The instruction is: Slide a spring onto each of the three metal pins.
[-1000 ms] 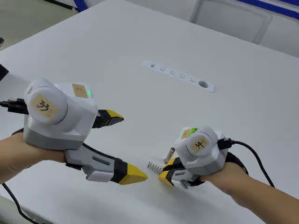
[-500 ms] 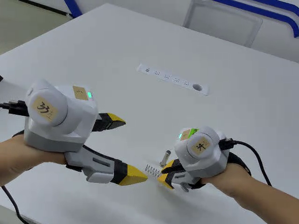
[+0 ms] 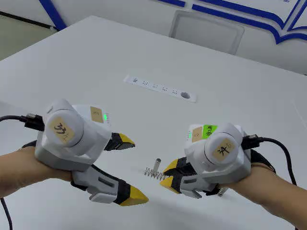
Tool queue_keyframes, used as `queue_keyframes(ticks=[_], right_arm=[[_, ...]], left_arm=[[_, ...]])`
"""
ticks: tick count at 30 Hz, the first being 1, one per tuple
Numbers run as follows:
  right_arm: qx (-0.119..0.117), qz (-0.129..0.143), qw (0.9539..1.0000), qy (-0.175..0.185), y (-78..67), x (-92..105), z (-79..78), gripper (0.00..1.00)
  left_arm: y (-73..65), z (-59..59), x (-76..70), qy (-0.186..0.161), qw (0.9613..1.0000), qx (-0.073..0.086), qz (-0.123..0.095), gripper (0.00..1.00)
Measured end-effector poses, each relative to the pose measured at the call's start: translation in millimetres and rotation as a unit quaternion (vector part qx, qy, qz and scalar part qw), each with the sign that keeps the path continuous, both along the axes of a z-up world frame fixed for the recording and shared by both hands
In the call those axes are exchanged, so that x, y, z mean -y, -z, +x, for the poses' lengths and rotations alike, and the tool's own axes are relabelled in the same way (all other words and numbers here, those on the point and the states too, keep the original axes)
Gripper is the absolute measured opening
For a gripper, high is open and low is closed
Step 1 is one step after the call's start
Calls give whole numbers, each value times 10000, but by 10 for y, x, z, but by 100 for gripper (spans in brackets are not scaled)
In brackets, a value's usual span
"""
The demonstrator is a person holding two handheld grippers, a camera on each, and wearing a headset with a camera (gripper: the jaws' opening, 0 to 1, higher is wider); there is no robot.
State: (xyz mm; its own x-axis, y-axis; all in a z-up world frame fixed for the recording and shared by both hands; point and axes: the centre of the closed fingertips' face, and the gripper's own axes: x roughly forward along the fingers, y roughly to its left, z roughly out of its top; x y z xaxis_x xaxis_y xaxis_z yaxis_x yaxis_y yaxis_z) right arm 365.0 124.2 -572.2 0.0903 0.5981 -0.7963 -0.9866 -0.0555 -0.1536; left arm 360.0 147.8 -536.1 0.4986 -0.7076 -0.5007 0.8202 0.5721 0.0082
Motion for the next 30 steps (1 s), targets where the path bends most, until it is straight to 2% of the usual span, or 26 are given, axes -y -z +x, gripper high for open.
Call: queue_keyframes(ticks=[4,9,13,19,25,30], right_arm=[[19,9,10000,-57,-70,75,-108,11],[130,7,9999,-93,-162,148,-162,11],[201,-34,9997,-137,-207,191,-197,11],[232,-50,9995,-201,-229,198,-245,11],[225,-20,9994,-271,-266,186,-287,11],[253,-55,9991,-339,-274,185,-295,11]], left_arm=[[-28,-8,23,47,10000,60,-32,63],[13,-55,61,188,9997,85,101,53],[18,-102,161,314,9994,107,104,42],[10,-138,297,502,9985,170,134,31],[54,-168,362,640,9976,131,242,29],[57,-177,397,710,9969,159,315,25]])
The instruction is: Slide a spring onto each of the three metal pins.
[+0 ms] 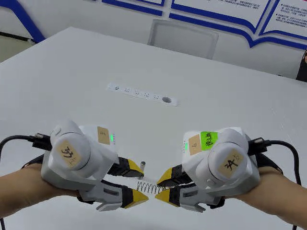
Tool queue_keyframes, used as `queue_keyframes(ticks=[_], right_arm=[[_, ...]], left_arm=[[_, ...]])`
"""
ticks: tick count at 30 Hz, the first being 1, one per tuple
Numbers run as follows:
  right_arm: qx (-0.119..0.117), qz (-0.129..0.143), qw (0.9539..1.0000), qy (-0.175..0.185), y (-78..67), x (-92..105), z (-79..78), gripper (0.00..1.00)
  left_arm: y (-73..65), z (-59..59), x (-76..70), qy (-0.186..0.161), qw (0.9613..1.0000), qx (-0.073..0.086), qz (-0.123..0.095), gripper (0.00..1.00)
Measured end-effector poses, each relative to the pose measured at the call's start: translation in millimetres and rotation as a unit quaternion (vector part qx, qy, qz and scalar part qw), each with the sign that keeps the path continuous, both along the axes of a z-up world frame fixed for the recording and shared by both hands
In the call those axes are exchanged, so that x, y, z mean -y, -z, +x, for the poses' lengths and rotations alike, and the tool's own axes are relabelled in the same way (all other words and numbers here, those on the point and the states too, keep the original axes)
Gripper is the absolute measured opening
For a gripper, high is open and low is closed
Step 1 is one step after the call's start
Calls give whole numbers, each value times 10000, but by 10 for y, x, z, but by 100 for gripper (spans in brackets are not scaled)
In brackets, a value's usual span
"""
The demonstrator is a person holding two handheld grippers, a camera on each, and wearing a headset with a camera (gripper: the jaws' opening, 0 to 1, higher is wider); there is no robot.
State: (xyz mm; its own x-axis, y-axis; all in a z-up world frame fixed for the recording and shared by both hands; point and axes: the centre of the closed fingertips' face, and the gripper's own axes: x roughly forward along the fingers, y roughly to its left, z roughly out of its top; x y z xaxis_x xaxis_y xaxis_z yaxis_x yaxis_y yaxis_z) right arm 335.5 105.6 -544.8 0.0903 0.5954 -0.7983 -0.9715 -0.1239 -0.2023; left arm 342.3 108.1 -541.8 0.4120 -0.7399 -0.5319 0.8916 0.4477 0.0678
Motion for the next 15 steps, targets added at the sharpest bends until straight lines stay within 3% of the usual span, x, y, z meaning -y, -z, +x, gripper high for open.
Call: queue_keyframes(ticks=[5,11,15], right_arm=[[22,-34,10000,-62,1,-21,-16,11],[7,-34,9999,-129,-8,-28,-38,11],[66,18,9996,-278,-24,-55,-63,11]], left_arm=[[21,-35,43,139,9998,-11,146,15],[46,-48,25,133,9997,-62,216,13],[72,-82,10,346,9983,181,440,11]])
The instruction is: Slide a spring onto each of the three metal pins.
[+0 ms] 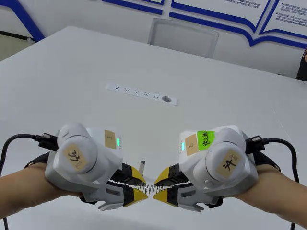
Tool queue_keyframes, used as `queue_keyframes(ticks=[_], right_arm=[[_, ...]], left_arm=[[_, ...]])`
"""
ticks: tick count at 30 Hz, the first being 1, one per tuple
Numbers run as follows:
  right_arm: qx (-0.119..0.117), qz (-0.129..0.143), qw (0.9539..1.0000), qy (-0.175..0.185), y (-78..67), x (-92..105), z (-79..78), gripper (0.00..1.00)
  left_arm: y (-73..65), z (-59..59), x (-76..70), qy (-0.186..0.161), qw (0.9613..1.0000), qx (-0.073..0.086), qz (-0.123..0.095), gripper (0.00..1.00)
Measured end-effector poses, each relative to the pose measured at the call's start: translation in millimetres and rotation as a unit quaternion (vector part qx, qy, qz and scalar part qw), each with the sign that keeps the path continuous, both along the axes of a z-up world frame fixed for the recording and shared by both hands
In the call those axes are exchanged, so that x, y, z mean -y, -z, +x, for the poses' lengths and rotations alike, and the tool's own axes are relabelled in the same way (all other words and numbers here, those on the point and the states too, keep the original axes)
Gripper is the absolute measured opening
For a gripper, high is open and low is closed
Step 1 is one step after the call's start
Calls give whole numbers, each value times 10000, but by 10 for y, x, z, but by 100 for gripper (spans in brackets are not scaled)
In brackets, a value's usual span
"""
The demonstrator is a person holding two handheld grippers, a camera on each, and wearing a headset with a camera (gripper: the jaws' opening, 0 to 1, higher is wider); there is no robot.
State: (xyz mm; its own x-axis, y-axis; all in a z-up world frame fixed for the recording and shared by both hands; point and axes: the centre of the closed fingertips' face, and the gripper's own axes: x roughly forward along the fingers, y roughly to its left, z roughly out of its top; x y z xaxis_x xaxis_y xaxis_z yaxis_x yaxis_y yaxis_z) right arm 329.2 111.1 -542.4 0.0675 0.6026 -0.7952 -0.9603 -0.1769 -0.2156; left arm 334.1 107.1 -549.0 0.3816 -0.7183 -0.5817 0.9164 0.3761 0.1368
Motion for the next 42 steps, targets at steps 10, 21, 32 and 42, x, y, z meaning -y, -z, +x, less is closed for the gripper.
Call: queue_keyframes(ticks=[10,21,32,42], right_arm=[[-136,100,9997,-158,-18,-12,-37,12],[-394,88,9992,-52,60,42,-13,16],[-836,523,9951,109,-45,-6,-22,11],[-1046,893,9903,177,-203,-101,-53,11]], left_arm=[[-16,-50,2,134,9999,66,-10,10],[-22,-68,-26,187,9998,57,3,10],[-60,-48,-45,137,9998,76,-90,10],[-53,-28,-50,121,9998,122,-73,10]])
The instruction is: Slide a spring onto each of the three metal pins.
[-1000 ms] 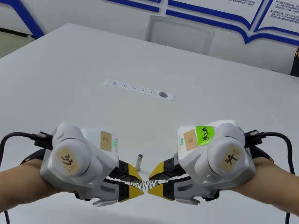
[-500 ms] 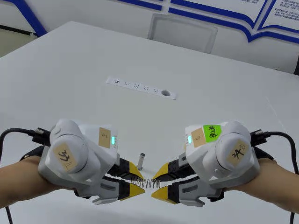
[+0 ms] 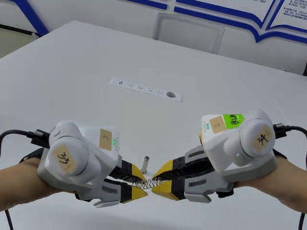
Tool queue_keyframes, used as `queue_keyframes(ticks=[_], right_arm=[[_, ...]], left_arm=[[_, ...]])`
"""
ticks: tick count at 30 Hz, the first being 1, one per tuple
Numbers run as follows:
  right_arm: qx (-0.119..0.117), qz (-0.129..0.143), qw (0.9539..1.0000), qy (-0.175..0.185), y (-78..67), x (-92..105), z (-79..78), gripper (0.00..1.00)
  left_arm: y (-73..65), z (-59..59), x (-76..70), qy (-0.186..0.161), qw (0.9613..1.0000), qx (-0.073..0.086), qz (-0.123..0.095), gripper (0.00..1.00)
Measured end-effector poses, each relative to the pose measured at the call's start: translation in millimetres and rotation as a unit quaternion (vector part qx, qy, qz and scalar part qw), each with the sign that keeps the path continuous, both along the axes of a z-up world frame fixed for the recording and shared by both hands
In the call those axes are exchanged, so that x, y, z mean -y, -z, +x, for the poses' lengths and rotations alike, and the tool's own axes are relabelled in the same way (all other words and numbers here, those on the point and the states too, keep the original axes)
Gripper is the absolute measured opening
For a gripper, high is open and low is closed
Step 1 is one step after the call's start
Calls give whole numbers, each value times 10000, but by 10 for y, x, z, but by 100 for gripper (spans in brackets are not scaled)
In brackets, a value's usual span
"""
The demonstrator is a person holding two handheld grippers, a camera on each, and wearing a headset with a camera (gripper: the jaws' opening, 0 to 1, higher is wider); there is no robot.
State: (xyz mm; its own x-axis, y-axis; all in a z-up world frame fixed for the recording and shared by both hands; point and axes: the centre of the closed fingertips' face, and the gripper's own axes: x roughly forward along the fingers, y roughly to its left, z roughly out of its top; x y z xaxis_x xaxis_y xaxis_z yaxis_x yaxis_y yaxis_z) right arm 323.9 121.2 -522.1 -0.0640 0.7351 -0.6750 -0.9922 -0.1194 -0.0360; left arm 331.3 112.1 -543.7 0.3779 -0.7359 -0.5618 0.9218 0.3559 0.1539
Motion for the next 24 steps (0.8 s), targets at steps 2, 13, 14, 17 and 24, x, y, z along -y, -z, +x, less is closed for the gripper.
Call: queue_keyframes(ticks=[2,13,14,17,24], right_arm=[[-58,63,10000,44,-17,-24,1,11],[-207,418,9989,95,-162,-187,1,11],[-239,456,9986,124,-172,-199,5,11],[-371,599,9973,198,-208,-244,-2,11],[-410,551,9974,194,-181,-311,23,11]], left_arm=[[5,7,-5,-17,10000,-3,9,10],[-6,43,17,-96,9998,-72,-162,10],[-9,46,18,-109,9997,-76,-182,10],[-38,51,11,-183,9990,-168,-379,11],[-17,36,-43,-483,9947,-640,-642,12]])
